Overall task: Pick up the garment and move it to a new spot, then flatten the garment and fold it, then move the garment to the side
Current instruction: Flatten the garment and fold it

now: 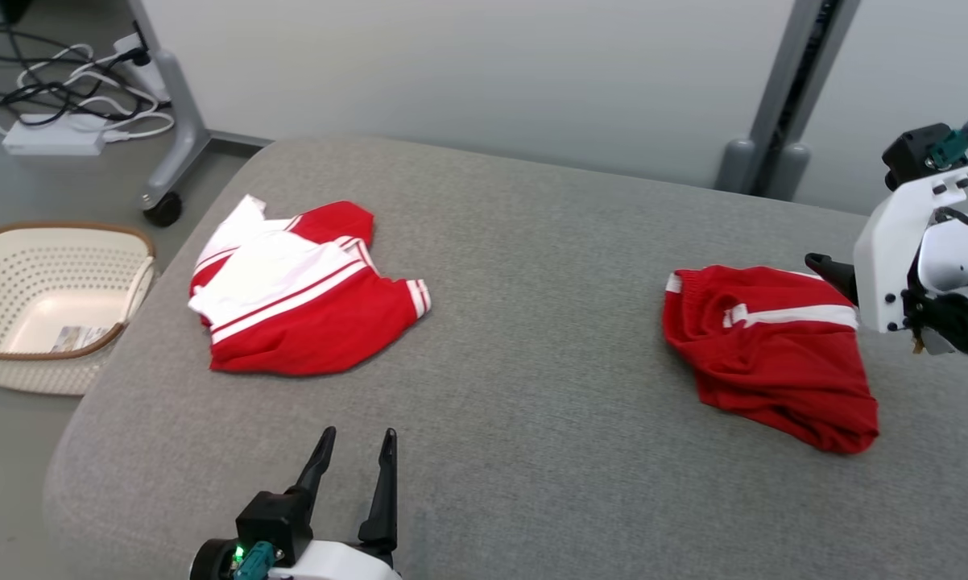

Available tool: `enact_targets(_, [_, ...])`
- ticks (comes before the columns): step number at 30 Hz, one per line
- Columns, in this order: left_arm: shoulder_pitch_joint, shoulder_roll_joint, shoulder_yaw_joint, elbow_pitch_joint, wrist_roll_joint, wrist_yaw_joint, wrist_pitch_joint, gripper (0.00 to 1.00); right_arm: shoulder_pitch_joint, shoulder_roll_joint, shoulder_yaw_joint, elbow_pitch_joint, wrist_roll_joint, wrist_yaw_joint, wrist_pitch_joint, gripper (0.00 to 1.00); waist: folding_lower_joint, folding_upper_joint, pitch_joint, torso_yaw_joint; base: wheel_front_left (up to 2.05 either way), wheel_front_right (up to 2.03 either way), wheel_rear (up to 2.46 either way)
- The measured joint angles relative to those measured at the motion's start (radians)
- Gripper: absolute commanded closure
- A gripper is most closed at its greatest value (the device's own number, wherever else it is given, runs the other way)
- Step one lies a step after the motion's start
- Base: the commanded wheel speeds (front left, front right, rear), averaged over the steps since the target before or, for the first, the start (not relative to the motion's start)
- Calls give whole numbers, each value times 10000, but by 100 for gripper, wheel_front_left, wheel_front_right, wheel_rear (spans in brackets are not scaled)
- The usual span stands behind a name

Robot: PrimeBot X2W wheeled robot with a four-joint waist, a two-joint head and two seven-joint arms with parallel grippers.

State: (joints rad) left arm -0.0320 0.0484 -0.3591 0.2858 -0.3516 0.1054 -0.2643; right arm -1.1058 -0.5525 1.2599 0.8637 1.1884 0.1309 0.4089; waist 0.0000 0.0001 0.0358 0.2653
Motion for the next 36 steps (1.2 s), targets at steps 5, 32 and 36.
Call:
enact_targets(5, [54, 4, 337, -171, 84, -27, 0, 0, 487, -426, 17, -362, -73, 0, -1147, 0, 0, 0, -142, -507, 0, 0, 0])
enact_targets(32, [-68, 4, 888, -1325, 412, -209, 0, 0, 5520, 779, -6341, -1814, -3822, -2, -6704, 0, 0, 0, 239, -1762, 0, 0, 0])
enact_targets(36, [-72, 2, 892, -1415, 428, -249, 0, 0, 6288, 1179, -7568, -2309, -4928, -2, -6706, 0, 0, 0, 290, -1754, 0, 0, 0])
